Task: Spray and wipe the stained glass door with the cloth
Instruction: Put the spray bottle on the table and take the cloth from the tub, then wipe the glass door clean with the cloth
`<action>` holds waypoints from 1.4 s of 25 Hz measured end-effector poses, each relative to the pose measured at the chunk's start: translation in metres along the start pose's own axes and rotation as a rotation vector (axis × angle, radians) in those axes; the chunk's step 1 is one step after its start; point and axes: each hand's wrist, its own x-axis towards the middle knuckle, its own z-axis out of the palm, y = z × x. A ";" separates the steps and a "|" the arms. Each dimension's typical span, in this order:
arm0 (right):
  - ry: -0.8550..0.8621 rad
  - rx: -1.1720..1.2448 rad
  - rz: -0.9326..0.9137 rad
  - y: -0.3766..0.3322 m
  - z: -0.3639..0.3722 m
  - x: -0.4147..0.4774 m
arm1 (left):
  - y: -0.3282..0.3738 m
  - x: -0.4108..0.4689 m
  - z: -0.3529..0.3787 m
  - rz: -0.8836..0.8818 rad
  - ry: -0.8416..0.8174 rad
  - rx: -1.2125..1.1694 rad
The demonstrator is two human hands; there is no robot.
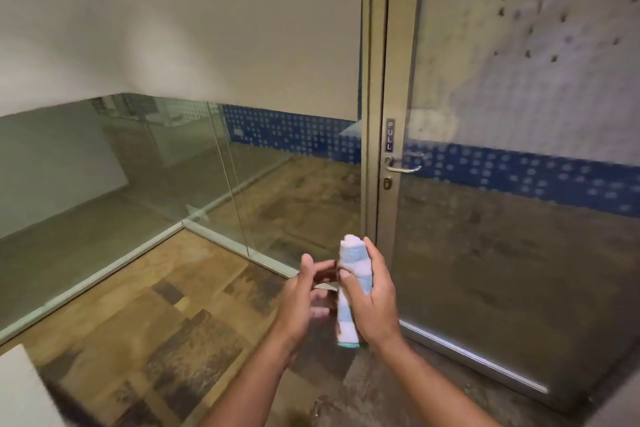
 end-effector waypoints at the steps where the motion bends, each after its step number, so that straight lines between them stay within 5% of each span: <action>1: 0.047 0.000 0.009 0.001 -0.015 0.013 | 0.003 0.014 0.016 0.063 0.066 0.074; 4: 0.148 -0.183 -0.096 0.004 -0.059 0.053 | 0.004 0.060 0.058 0.296 0.167 0.376; 8: 0.232 -0.461 -0.244 0.007 -0.098 0.112 | 0.014 0.134 0.098 0.485 0.092 0.784; 16: 0.433 -0.696 -0.390 0.022 -0.147 0.258 | 0.073 0.318 0.184 0.884 0.017 1.061; 26: 0.765 -0.906 -0.508 -0.041 -0.178 0.469 | 0.243 0.514 0.279 1.312 0.060 1.146; 35: 0.982 -1.012 -0.673 -0.089 -0.209 0.567 | 0.389 0.612 0.338 1.574 0.328 1.019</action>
